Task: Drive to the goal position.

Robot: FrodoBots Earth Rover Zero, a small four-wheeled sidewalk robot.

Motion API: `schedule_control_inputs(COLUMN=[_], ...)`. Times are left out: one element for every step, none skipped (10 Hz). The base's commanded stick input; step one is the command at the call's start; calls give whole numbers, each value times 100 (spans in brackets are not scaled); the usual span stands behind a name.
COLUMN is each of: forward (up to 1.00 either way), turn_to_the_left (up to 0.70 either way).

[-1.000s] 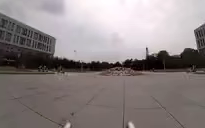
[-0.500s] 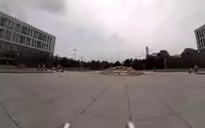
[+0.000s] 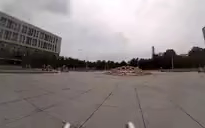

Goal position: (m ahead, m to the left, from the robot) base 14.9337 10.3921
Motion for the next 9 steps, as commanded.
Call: schedule_control_inputs(forward=[85, 85, 85, 85, 85, 85, 85, 85, 85], turn_to_the_left=[0, 0, 0, 0, 0, 0, 0, 0, 0])
